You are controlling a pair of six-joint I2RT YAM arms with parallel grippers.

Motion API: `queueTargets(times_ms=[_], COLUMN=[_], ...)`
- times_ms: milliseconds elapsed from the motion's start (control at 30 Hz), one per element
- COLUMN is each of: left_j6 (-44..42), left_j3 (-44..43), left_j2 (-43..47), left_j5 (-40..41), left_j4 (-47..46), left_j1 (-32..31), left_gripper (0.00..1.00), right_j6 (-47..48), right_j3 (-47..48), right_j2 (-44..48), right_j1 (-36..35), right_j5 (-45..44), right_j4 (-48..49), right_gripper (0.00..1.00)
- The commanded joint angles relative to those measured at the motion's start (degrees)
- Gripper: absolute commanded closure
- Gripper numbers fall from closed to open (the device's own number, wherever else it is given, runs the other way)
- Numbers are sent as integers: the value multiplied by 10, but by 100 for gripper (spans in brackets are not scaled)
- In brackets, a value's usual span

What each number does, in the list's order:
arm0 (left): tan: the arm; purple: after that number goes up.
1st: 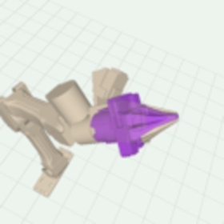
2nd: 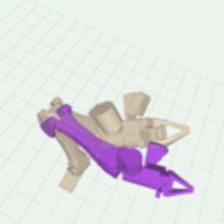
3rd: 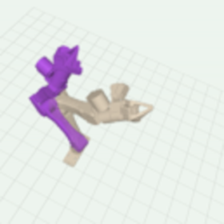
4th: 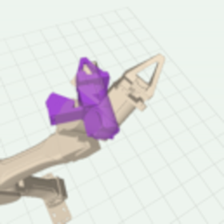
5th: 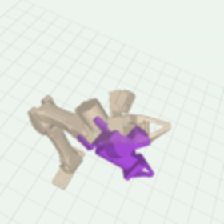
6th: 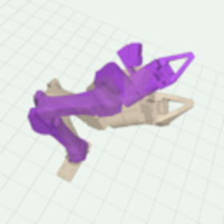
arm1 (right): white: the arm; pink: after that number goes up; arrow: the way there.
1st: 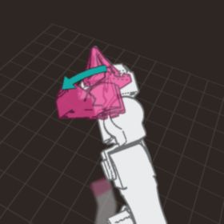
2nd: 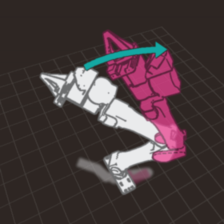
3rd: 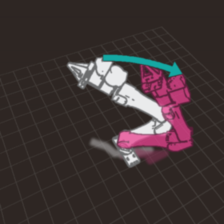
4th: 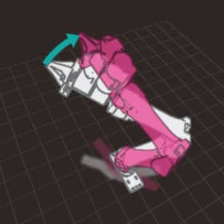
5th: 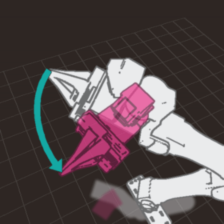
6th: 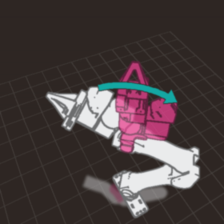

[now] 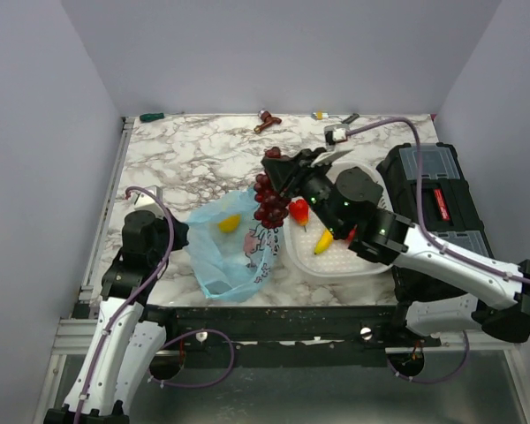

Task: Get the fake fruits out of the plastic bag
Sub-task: Take out the fake fruit from the plastic bag, then place the fake fruit in the bin.

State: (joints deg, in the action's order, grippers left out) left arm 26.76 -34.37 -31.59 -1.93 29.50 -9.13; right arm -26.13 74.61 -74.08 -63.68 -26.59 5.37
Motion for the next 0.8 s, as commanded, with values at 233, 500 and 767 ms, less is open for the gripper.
queueTargets(times_ms=[233,500,767], left_j6=[-7,-7,-9], left_j3=[4,3,-1], left_j2=[-18,-30,-32], left_j5=[6,6,14], left_j4=[-13,-13,-8], left_j1=[-4,-4,-4], left_gripper=[100,100,100], right_j6=[58,58,46], right_j3=[-72,-105,-69], right_j2=[115,115,-13], right_j1=[5,57,221], right_j5=[-292,-318,-200], right_j4=[-151,-171,-173], right_gripper=[99,99,99])
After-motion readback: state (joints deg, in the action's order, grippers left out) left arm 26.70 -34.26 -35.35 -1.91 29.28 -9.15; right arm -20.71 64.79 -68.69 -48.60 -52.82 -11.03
